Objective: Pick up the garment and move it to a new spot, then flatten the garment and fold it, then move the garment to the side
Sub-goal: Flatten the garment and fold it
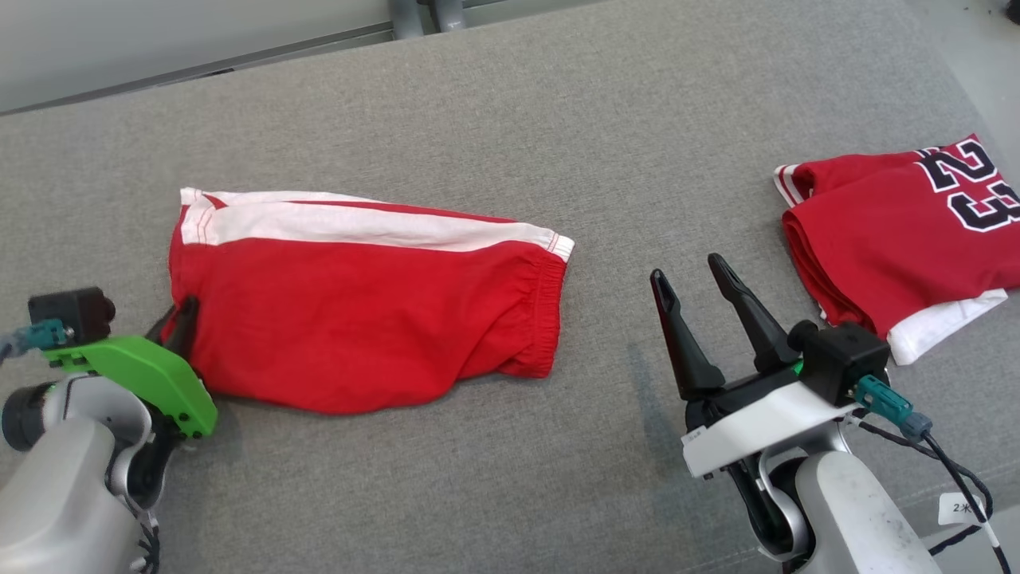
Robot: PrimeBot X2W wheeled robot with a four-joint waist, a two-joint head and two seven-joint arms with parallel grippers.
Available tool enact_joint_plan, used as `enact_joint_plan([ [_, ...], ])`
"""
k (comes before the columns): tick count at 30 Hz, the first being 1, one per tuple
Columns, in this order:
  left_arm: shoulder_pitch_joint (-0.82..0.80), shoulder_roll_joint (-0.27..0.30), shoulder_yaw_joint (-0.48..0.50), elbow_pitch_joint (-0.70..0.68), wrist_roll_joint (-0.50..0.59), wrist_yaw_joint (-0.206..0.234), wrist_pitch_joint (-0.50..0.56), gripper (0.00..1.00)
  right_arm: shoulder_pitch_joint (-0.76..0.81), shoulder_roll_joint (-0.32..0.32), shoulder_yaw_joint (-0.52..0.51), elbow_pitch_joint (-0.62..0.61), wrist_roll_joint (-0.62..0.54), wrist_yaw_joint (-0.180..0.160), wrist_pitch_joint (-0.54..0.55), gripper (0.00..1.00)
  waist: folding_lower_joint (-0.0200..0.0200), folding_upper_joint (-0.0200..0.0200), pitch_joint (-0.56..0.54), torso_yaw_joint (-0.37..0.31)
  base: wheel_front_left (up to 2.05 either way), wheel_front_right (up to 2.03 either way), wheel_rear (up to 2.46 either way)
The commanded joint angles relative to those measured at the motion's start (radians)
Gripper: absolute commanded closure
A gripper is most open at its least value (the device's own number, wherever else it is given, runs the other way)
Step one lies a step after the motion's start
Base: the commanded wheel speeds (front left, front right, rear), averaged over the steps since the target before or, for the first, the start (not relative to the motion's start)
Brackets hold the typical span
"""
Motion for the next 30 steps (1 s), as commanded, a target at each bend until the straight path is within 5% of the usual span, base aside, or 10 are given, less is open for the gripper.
enact_joint_plan([
  [1, 0.036, -0.006, 0.002, -0.016, -0.009, 0.008, -0.012, 1.00, 0.018, -0.002, -0.007, 0.001, -0.007, 0.000, -0.001, 0.00, 0.0000, 0.0057, -0.035, 0.037, 0.00, 0.00, 0.00],
  [16, 0.322, -0.030, 0.046, -0.324, -0.047, 0.197, -0.123, 1.00, 0.067, -0.002, -0.053, -0.021, -0.024, 0.000, 0.034, 0.00, 0.0000, 0.0057, -0.098, 0.128, 0.00, 0.00, 0.00],
  [23, 0.349, -0.065, 0.056, -0.320, -0.076, 0.217, -0.133, 1.00, 0.068, -0.002, -0.045, -0.011, -0.019, 0.000, 0.050, 0.00, 0.0000, 0.0057, -0.104, 0.127, 0.00, 0.00, 0.00],
  [25, 0.337, -0.074, 0.056, -0.300, -0.075, 0.216, -0.141, 0.62, 0.067, -0.002, -0.043, -0.005, -0.019, 0.000, 0.053, 0.00, 0.0000, 0.0057, -0.106, 0.125, 0.00, 0.00, 0.00],
  [27, 0.326, -0.082, 0.060, -0.281, -0.072, 0.212, -0.157, 0.00, 0.066, -0.002, -0.044, 0.001, -0.018, 0.000, 0.060, 0.00, 0.0000, 0.0057, -0.110, 0.123, 0.00, 0.00, 0.00],
  [30, 0.309, -0.085, 0.062, -0.263, -0.048, 0.212, -0.186, 0.00, 0.065, -0.002, -0.046, 0.011, -0.016, 0.000, 0.069, 0.00, 0.0000, 0.0057, -0.117, 0.125, 0.00, 0.00, 0.00],
])
